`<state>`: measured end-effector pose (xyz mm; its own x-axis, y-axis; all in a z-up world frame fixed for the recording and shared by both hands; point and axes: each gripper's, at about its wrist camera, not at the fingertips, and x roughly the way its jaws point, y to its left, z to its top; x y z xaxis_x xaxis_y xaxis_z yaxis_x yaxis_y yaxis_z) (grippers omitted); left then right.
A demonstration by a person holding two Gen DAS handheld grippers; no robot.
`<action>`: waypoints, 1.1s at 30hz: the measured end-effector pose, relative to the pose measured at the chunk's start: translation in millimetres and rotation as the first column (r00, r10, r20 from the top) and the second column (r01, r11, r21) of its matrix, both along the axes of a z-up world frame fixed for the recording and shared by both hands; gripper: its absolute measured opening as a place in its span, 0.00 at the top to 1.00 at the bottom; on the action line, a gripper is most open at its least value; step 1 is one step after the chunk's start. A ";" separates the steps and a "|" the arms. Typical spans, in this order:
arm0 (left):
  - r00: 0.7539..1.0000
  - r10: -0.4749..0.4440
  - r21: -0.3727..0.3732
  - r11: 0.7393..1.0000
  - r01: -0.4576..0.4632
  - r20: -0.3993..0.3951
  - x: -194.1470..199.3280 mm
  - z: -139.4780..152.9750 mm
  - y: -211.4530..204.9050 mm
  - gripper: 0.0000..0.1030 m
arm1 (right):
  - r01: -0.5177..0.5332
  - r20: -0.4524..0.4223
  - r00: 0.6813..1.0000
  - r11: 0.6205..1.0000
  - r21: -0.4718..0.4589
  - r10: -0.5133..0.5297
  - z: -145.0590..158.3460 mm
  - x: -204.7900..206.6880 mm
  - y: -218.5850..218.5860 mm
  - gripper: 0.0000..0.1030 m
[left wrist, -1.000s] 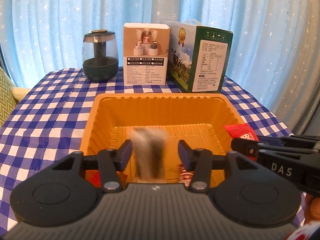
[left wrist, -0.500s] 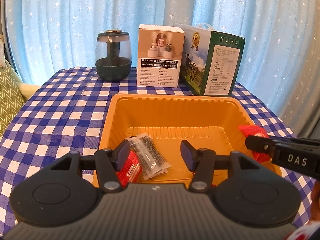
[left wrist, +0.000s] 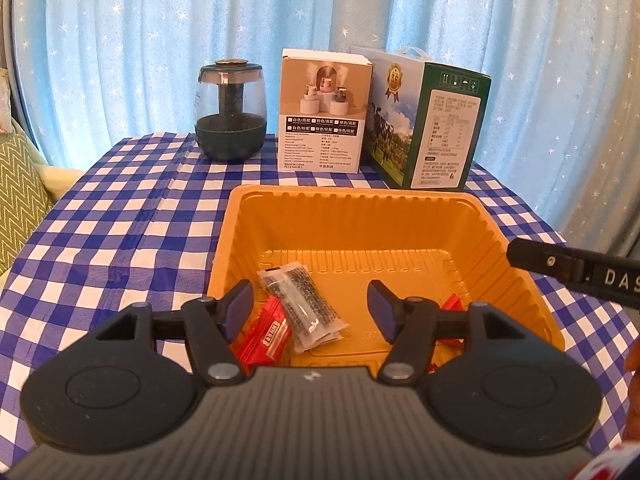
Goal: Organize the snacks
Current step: 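Withdraw both open tools from the tray back toward the remaining snacks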
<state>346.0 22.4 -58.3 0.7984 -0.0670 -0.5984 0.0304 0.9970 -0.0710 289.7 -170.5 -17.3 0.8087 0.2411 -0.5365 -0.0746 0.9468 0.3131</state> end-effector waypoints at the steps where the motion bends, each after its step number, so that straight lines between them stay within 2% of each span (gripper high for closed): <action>1: 1.000 0.000 0.001 1.000 0.000 0.002 -1.6 1.1 0.1 0.41 | 0.004 0.003 1.000 1.000 -0.003 -0.004 1.1 -1.3 -1.0 0.41; 7: 1.000 -0.001 0.006 1.000 0.001 0.018 -15.6 11.0 -0.9 0.37 | 0.022 0.027 0.999 1.000 -0.017 -0.022 11.0 -15.1 -6.8 0.41; 13: 1.000 0.007 -0.011 1.000 -0.006 0.027 -48.3 17.7 -1.5 0.33 | 0.036 0.026 0.999 0.999 -0.037 -0.035 18.1 -46.8 -7.4 0.41; 22: 1.000 -0.003 -0.025 1.000 0.003 0.000 -117.0 15.6 -6.8 0.25 | 0.047 -0.012 0.999 0.998 -0.038 -0.047 20.7 -114.1 -10.7 0.41; 28: 0.999 0.017 -0.031 0.999 -0.018 -0.035 -171.0 5.8 -7.2 0.20 | 0.023 -0.063 0.998 0.998 -0.054 -0.027 11.9 -165.7 -6.1 0.41; 30: 0.998 0.029 -0.034 0.999 -0.031 -0.047 -188.5 2.4 -6.2 0.17 | 0.010 -0.084 0.996 0.998 -0.057 -0.015 7.6 -181.6 -3.9 0.34; 31: 0.998 0.035 -0.032 0.999 -0.036 -0.053 -196.5 0.8 -5.8 0.17 | 0.005 -0.092 0.996 0.999 -0.054 -0.010 5.6 -187.7 -2.7 0.22; 32: 0.997 0.040 -0.028 0.999 -0.042 -0.059 -204.7 -0.8 -5.3 0.16 | 0.000 -0.098 0.995 0.999 -0.048 -0.005 3.9 -193.8 -1.6 0.14; 33: 0.997 0.046 -0.023 0.999 -0.047 -0.062 -212.7 -2.5 -4.9 0.16 | -0.005 -0.103 0.995 0.999 -0.044 0.000 2.5 -199.4 -0.8 0.14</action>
<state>133.3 17.5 -60.8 0.7627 -0.0457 -0.6452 -0.0208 0.9952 -0.0952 90.3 -171.3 -14.8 0.7483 0.2172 -0.6268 -0.0466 0.9598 0.2770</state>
